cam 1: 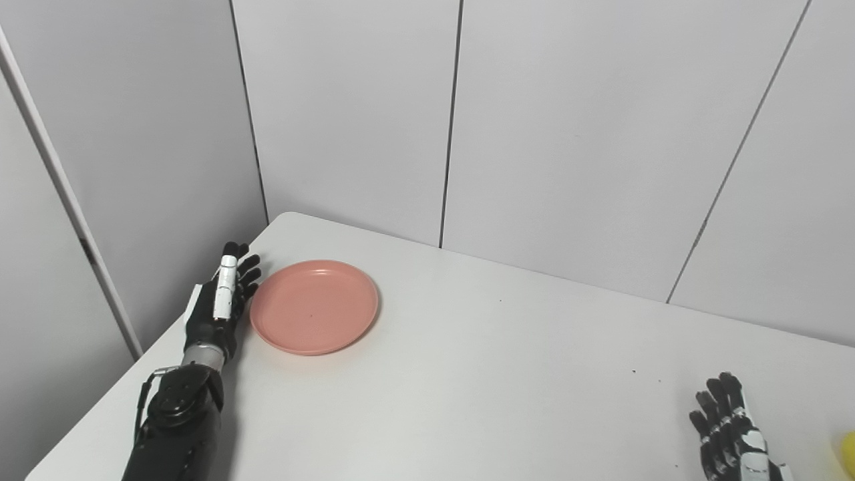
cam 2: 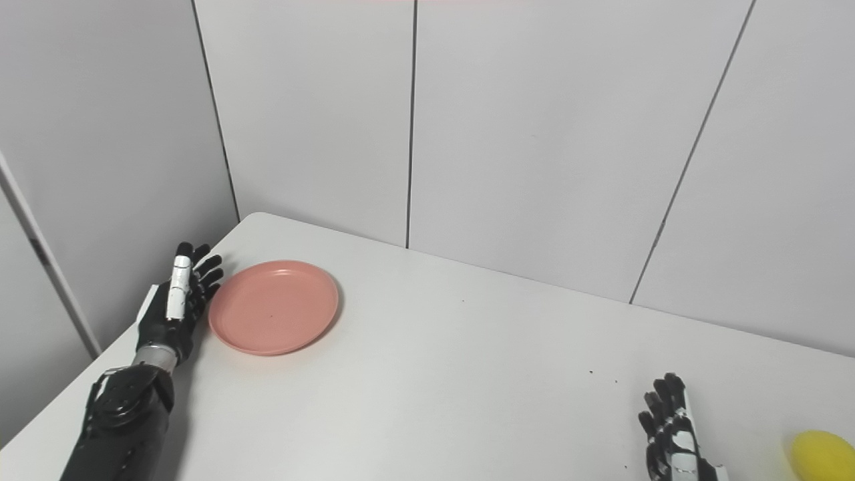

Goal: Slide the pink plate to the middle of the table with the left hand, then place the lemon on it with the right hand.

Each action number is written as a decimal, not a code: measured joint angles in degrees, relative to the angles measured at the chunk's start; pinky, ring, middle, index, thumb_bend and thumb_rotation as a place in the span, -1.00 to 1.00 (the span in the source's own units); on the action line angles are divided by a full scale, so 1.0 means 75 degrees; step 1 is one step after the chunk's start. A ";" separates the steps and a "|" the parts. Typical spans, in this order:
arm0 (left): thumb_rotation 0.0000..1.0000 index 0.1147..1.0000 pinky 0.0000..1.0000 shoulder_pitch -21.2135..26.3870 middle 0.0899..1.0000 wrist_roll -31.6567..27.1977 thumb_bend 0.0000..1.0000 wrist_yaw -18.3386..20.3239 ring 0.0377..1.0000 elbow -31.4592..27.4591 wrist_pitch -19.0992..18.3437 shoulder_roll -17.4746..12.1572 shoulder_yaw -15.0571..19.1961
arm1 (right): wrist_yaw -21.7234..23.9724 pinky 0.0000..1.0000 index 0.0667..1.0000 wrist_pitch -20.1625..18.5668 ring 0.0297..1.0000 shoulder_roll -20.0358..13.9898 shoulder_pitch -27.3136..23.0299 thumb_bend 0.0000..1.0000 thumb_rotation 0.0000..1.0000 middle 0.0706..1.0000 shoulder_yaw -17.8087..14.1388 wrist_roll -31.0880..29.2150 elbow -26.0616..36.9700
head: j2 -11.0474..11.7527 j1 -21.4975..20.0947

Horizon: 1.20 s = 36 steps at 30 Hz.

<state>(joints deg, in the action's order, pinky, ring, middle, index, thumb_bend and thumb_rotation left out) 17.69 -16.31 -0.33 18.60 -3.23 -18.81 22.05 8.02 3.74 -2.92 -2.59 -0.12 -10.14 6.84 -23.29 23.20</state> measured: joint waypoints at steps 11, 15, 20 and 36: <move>1.00 0.83 0.89 0.0106 0.84 -0.0092 0.55 0.0309 0.86 0.0295 0.0292 -0.0007 -0.0310 | -0.0030 1.00 1.00 -0.0025 1.00 0.0004 0.0000 0.28 1.00 1.00 -0.0009 -0.0009 0.0037 | -0.0012 0.0000; 1.00 0.78 0.84 0.0161 0.79 -0.0095 0.56 0.0306 0.81 0.0331 0.0244 0.0001 -0.0340 | -0.0038 1.00 1.00 -0.0045 1.00 0.0005 -0.0001 0.27 1.00 1.00 -0.0014 -0.0015 0.0070 | -0.0035 0.0000; 1.00 0.81 0.84 0.0208 0.82 -0.0152 0.52 0.0290 0.83 0.0309 0.0088 0.0008 -0.0369 | -0.0038 1.00 1.00 -0.0046 1.00 0.0005 -0.0001 0.26 1.00 1.00 -0.0013 -0.0012 0.0073 | -0.0047 -0.0023; 1.00 0.82 0.86 0.0237 0.84 -0.0170 0.50 0.0461 0.84 0.0210 -0.0019 0.0010 -0.0907 | -0.0090 1.00 1.00 -0.0146 1.00 0.0035 -0.0005 0.38 1.00 1.00 -0.0014 0.0023 0.0287 | -0.0105 -0.0176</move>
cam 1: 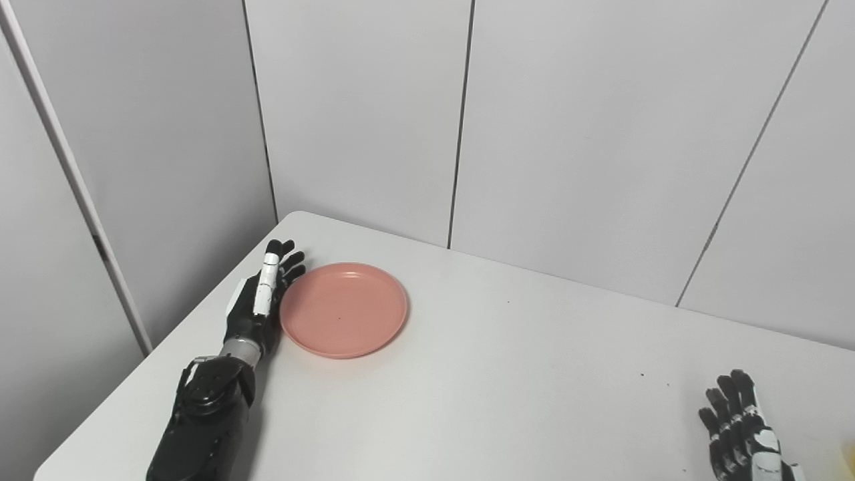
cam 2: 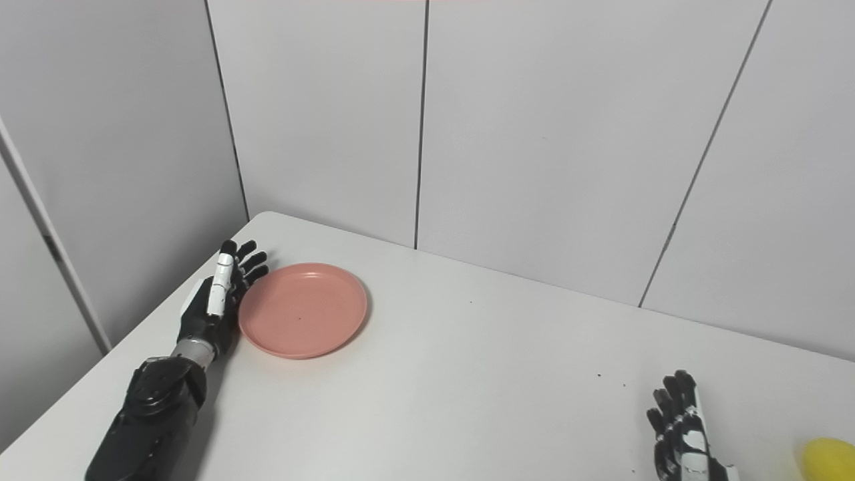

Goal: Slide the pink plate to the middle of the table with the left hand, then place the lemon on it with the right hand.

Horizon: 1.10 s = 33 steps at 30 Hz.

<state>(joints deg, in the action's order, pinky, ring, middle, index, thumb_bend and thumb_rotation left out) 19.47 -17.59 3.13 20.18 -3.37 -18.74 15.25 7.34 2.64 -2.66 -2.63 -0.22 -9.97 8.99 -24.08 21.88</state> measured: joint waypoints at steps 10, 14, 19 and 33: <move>1.00 0.85 0.91 0.0072 0.86 0.0102 0.52 0.0173 0.87 -0.0231 -0.0075 0.0233 -0.0670 | -0.0172 1.00 1.00 -0.0244 1.00 0.0001 -0.0001 0.38 1.00 1.00 0.0004 0.0018 0.0195 | -0.0059 -0.0047; 1.00 0.84 0.88 0.0125 0.86 0.0166 0.49 0.0211 0.86 -0.0232 -0.0072 0.0310 -0.0854 | -0.0202 1.00 1.00 -0.0252 1.00 0.0002 0.0000 0.37 1.00 1.00 0.0005 0.0016 0.0201 | -0.0059 -0.0047; 1.00 0.83 0.86 0.0159 0.85 0.0174 0.49 0.0299 0.85 -0.0232 -0.0060 0.0425 -0.1040 | -0.0207 1.00 1.00 -0.0253 1.00 0.0013 0.0000 0.39 1.00 1.00 0.0020 0.0016 0.0201 | -0.0082 -0.0047; 1.00 0.84 0.88 0.0290 0.86 0.0474 0.49 0.0345 0.86 -0.0200 0.0085 0.0882 -0.1510 | -0.0248 1.00 1.00 -0.0275 1.00 0.0051 0.0000 0.32 1.00 1.00 0.0035 0.0017 0.0235 | -0.0305 -0.0492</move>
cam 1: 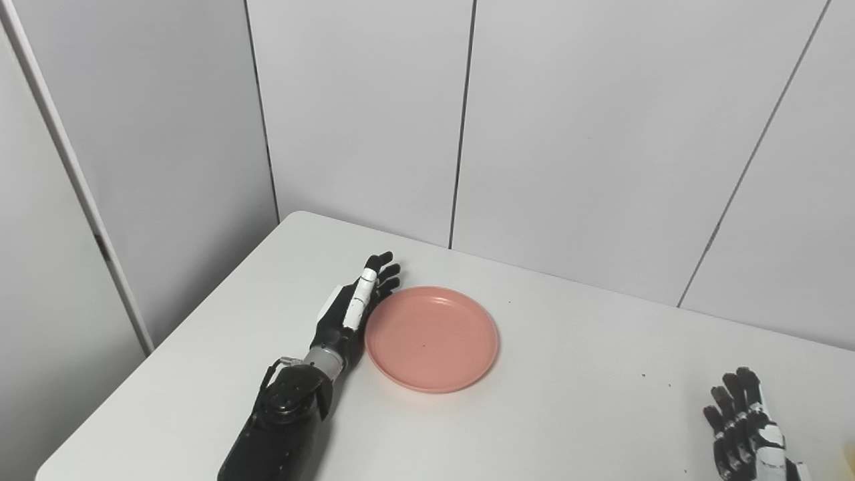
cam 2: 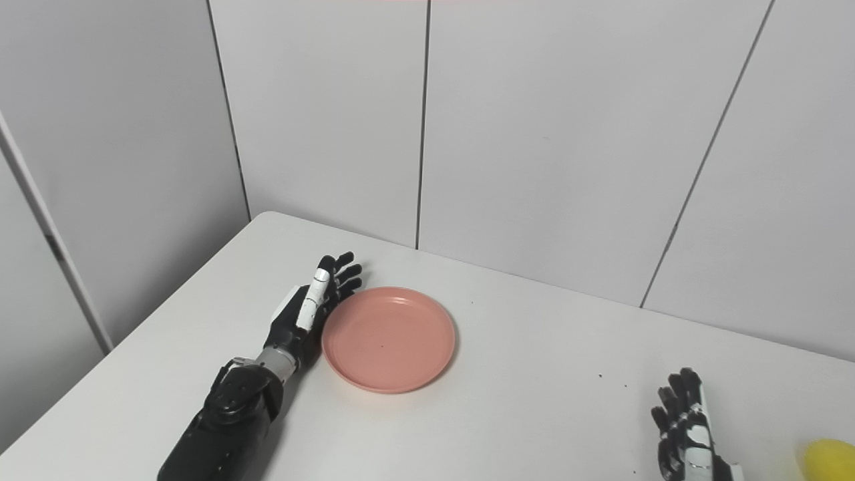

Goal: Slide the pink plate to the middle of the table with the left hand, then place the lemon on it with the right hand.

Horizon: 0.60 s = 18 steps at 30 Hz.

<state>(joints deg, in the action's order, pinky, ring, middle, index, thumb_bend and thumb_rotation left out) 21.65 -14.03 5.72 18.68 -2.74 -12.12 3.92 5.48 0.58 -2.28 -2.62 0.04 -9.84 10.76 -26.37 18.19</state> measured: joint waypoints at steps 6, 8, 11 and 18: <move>1.00 0.84 0.90 0.0008 0.87 0.0021 0.44 0.0081 0.88 -0.0056 -0.0042 0.0180 -0.0074 | 0.0001 1.00 1.00 -0.0014 1.00 0.0065 -0.0001 0.31 1.00 1.00 0.0007 -0.0003 -0.0016 | -0.0234 -0.0480; 1.00 0.83 0.90 0.0008 0.86 0.0014 0.43 0.0180 0.87 -0.0093 -0.0102 0.0194 -0.0094 | 0.0003 1.00 1.00 -0.0012 1.00 0.0102 -0.0006 0.31 1.00 1.00 0.0014 -0.0001 -0.0088 | -0.0293 -0.0621; 1.00 0.81 0.89 -0.0001 0.84 0.0012 0.43 0.0285 0.86 -0.0226 -0.0215 0.0221 -0.0105 | 0.0001 1.00 1.00 -0.0007 1.00 0.0172 -0.0018 0.31 1.00 1.00 0.0031 0.0033 -0.0214 | -0.0457 -0.1008; 1.00 0.80 0.90 -0.0048 0.83 0.0012 0.48 0.0434 0.84 -0.0455 -0.0494 0.0328 -0.0181 | -0.0005 1.00 1.00 -0.0003 1.00 0.0323 -0.0042 0.37 1.00 1.00 0.0153 0.0338 -0.0285 | -0.0727 -0.1629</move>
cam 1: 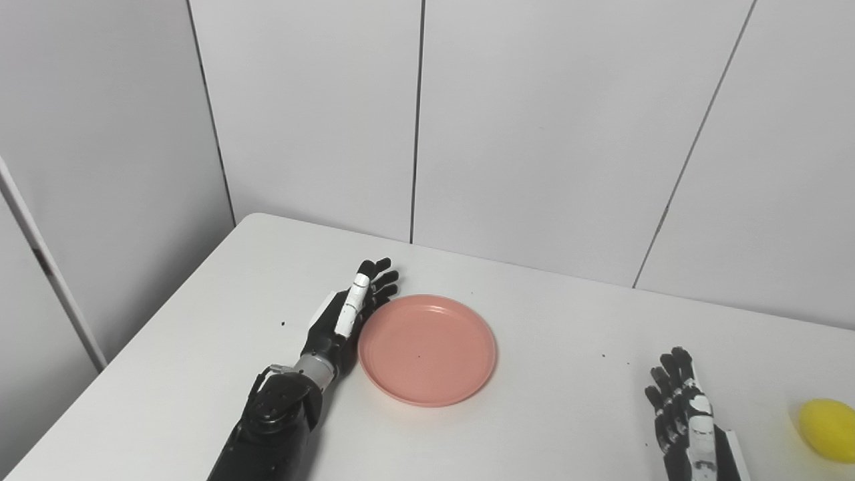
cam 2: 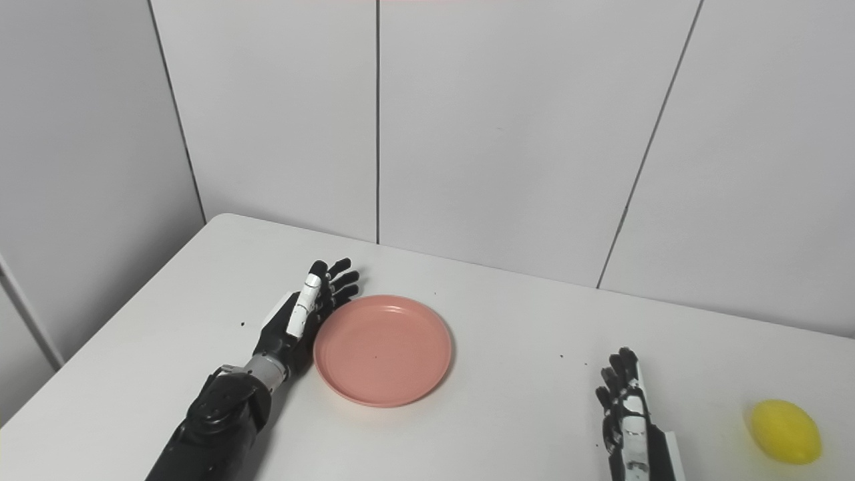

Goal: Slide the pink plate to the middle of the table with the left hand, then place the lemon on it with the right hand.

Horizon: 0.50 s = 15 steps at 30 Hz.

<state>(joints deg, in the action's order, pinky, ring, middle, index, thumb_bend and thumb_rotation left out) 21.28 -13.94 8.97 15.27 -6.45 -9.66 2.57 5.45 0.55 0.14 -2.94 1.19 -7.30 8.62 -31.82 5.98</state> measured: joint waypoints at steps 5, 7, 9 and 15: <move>1.00 0.80 0.87 -0.0001 0.83 0.0000 0.47 0.0112 0.83 -0.0050 -0.0092 0.0051 -0.0062 | -0.0075 1.00 1.00 0.0000 1.00 0.0125 -0.0027 0.39 1.00 1.00 0.0035 0.0201 0.0004 | -0.0129 -0.0363; 1.00 0.79 0.87 -0.0008 0.81 0.0000 0.46 0.0131 0.82 -0.0089 -0.0143 0.0090 -0.0071 | -0.0169 1.00 1.00 -0.0001 1.00 0.0188 -0.0035 0.40 1.00 1.00 0.0049 0.0269 0.0013 | -0.0164 -0.0504; 1.00 0.79 0.87 -0.0026 0.81 0.0003 0.44 0.0127 0.82 -0.0158 -0.0217 0.0152 -0.0073 | -0.0209 1.00 1.00 -0.0002 1.00 0.0223 -0.0042 0.40 1.00 1.00 0.0086 0.0292 0.0021 | -0.0199 -0.0632; 1.00 0.80 0.88 -0.0157 0.82 0.0170 0.37 -0.0055 0.83 -0.0499 -0.0413 0.0433 -0.0115 | -0.0285 1.00 1.00 -0.0009 1.00 0.0308 -0.0074 0.40 1.00 1.00 0.0198 0.0389 0.0030 | -0.0328 -0.1148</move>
<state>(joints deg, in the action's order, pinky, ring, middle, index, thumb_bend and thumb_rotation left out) 20.11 -12.66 8.56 11.53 -9.54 -6.41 1.70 3.31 0.48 2.46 -3.49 2.67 -4.39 8.85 -34.28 -2.64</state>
